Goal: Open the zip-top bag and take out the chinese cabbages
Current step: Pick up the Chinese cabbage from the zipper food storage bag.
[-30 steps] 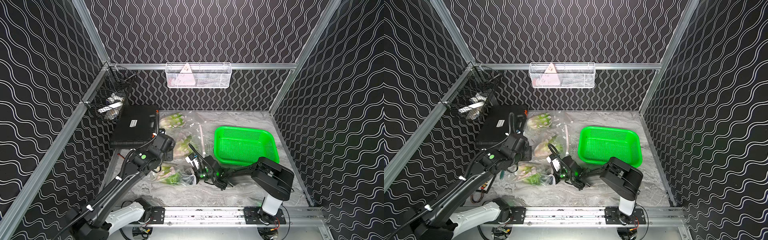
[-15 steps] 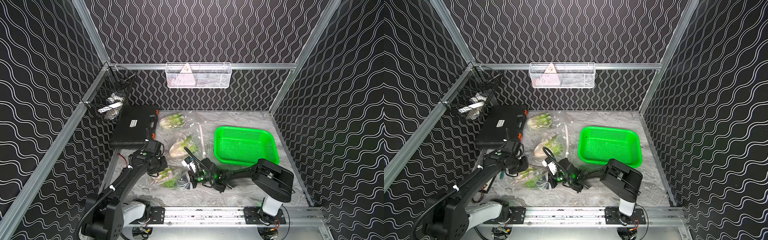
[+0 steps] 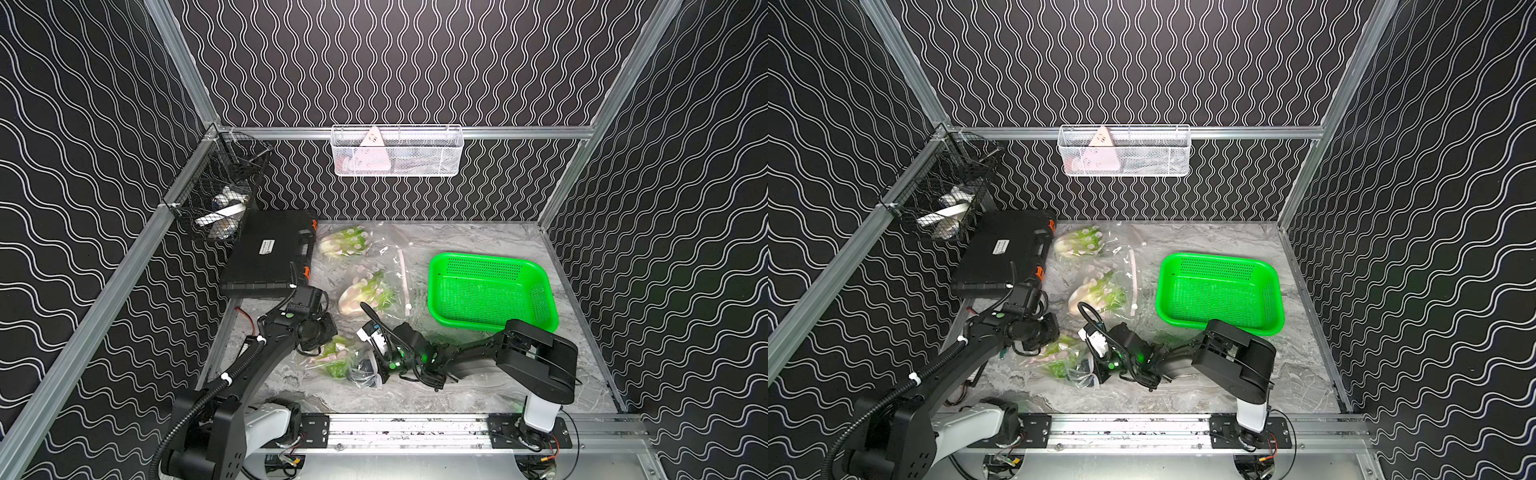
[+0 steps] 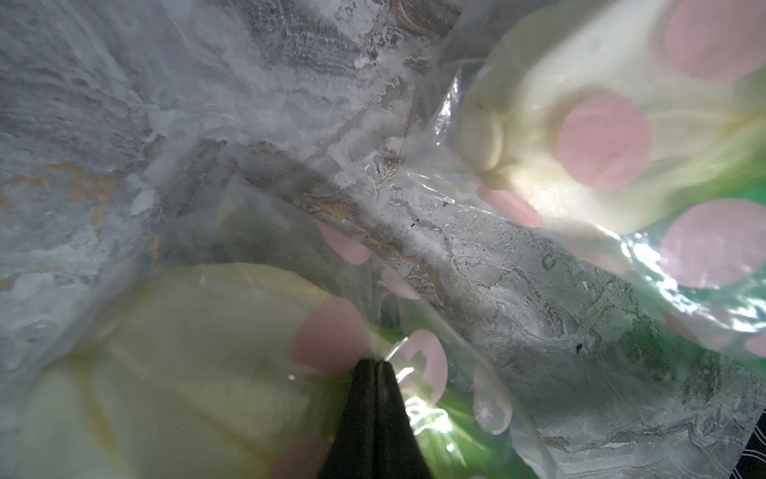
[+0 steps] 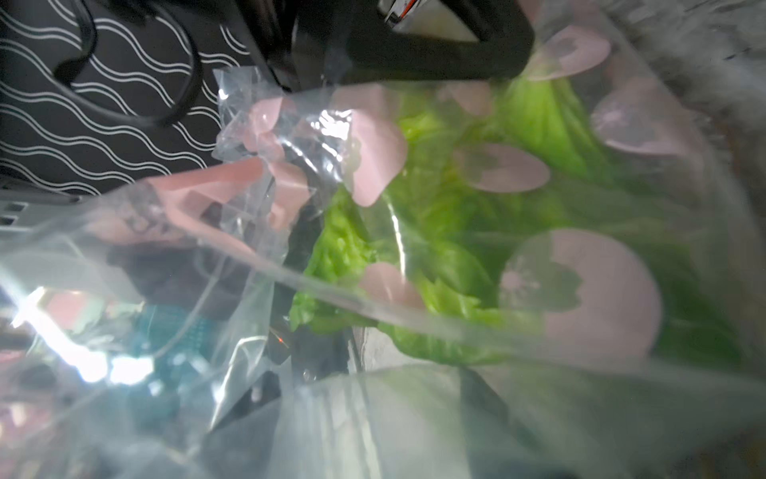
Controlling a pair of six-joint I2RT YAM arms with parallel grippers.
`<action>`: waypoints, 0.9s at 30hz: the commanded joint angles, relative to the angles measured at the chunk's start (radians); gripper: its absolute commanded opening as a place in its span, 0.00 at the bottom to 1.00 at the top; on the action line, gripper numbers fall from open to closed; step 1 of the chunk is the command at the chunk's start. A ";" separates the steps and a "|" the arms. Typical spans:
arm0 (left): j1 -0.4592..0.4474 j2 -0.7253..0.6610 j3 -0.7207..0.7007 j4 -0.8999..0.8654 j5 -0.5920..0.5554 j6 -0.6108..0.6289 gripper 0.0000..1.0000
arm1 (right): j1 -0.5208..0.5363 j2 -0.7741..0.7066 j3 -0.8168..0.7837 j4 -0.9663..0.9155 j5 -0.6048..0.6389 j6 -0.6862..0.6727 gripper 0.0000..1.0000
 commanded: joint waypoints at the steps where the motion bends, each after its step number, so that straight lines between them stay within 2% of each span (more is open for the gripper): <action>1: 0.002 0.002 -0.019 -0.017 0.002 -0.037 0.00 | 0.008 -0.003 0.007 0.023 0.069 0.038 0.75; 5: 0.001 -0.017 -0.026 -0.015 -0.008 -0.043 0.00 | 0.022 -0.018 0.006 0.023 0.127 0.054 0.76; 13: 0.001 -0.028 -0.027 -0.016 -0.025 -0.045 0.00 | 0.021 0.031 0.053 0.115 -0.037 0.151 0.75; 20: 0.002 -0.034 -0.029 -0.016 -0.029 -0.045 0.00 | 0.020 0.054 0.101 0.081 -0.109 0.188 0.75; 23: 0.001 -0.042 -0.032 -0.016 -0.029 -0.046 0.00 | 0.020 0.024 0.105 0.005 -0.072 0.169 0.76; 27: 0.001 -0.042 -0.032 -0.013 -0.030 -0.047 0.00 | 0.031 -0.092 0.122 -0.276 0.145 -0.012 0.76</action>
